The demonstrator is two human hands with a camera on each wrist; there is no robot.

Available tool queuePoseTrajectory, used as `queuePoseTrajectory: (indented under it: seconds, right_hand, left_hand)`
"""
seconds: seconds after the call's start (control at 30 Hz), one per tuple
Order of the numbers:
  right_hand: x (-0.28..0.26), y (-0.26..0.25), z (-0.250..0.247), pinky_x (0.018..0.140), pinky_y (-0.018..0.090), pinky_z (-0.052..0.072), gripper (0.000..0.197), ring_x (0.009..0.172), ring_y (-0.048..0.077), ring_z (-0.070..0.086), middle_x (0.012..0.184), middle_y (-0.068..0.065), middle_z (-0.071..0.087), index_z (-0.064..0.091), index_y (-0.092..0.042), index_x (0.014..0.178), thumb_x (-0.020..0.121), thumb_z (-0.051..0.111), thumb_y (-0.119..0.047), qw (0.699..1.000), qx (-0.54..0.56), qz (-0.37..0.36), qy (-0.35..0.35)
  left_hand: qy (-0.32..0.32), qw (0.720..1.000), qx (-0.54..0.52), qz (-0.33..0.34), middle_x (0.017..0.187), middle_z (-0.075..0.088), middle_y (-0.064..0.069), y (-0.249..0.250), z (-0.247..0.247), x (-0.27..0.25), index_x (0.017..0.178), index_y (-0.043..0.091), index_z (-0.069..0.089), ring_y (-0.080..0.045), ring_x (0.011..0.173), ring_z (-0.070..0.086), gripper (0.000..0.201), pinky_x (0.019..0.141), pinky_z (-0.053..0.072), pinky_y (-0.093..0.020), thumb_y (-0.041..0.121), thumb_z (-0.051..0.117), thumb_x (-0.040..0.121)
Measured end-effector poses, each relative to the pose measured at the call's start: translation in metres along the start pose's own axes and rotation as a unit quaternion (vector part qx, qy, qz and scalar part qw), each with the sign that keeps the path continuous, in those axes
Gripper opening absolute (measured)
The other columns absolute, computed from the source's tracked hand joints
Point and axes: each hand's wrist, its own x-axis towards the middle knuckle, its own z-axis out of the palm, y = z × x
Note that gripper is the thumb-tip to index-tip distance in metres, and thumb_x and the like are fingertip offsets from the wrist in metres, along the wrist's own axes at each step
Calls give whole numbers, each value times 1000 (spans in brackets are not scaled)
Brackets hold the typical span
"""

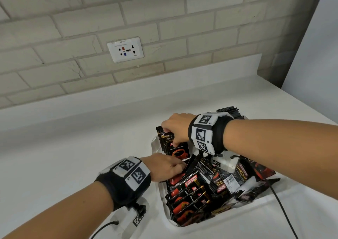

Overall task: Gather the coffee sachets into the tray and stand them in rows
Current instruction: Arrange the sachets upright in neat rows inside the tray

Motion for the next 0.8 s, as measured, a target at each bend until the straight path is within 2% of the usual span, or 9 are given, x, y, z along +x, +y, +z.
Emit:
queuePoseTrajectory:
  seconds: [0.13,0.23,0.37,0.43,0.53,0.6,0.67,0.73,0.8]
  right_hand:
    - [0,4,-8,73,28,40,47,100,20,53,112,3,53,51,-14,114,75,74,-27,998,64,17,18]
    - [-7,14,-22,82,31,44,41,98,17,51,98,-3,50,53,-19,110,76,72,-31,994,97,43,36]
    - [-26,34,-37,63,19,40,22,78,10,51,78,-11,49,57,-18,99,81,69,-26,983,158,71,67]
    - [-34,43,-36,53,14,44,12,67,8,56,76,-7,56,57,-16,89,83,67,-20,972,214,88,40]
    - [-39,47,-27,60,17,54,13,66,10,61,78,1,62,54,-15,79,84,66,-15,935,337,108,-27]
    - [-38,44,-21,80,26,55,13,80,14,63,87,3,61,53,-15,79,85,65,-17,902,412,127,-31]
    - [-35,39,-18,92,30,50,13,92,14,58,92,1,55,52,-16,79,87,62,-19,872,466,149,-22]
    - [-34,33,-17,87,23,49,14,86,8,53,84,-3,49,50,-15,80,90,57,-20,845,508,165,-27]
    - [-33,27,-16,78,17,46,12,80,5,51,82,-3,50,53,-10,92,94,51,-21,818,548,171,-38]
  left_hand:
    - [32,999,-8,5,138,49,-4,-7,2,3,136,19,45,-20,122,46,40,102,31,-25,31,29,101]
    - [67,997,-35,20,133,54,-4,-10,2,2,131,15,51,-15,117,50,37,98,34,-21,27,35,100]
    - [169,981,-95,10,108,65,6,-16,2,-2,118,20,61,-2,89,57,27,83,44,-14,24,45,97]
    - [262,950,-170,-11,84,64,10,-20,2,-1,91,22,63,0,70,55,9,69,47,-13,21,54,92]
    - [420,868,-256,-58,75,50,4,-22,1,4,73,23,45,-7,64,46,25,57,37,-11,13,66,83]
    - [466,814,-336,-85,91,45,-2,-19,-2,5,84,20,41,-15,79,46,30,63,35,-15,9,69,80]
    - [438,796,-405,-103,114,40,-6,-11,-4,4,109,14,39,-16,97,46,42,70,37,-18,9,69,80]
    - [396,802,-435,-103,122,35,-3,-4,-7,5,135,12,26,-8,90,47,67,62,39,-10,7,67,82]
    - [357,813,-451,-91,105,39,5,2,-9,6,146,11,7,6,70,41,83,50,40,-3,4,63,85]
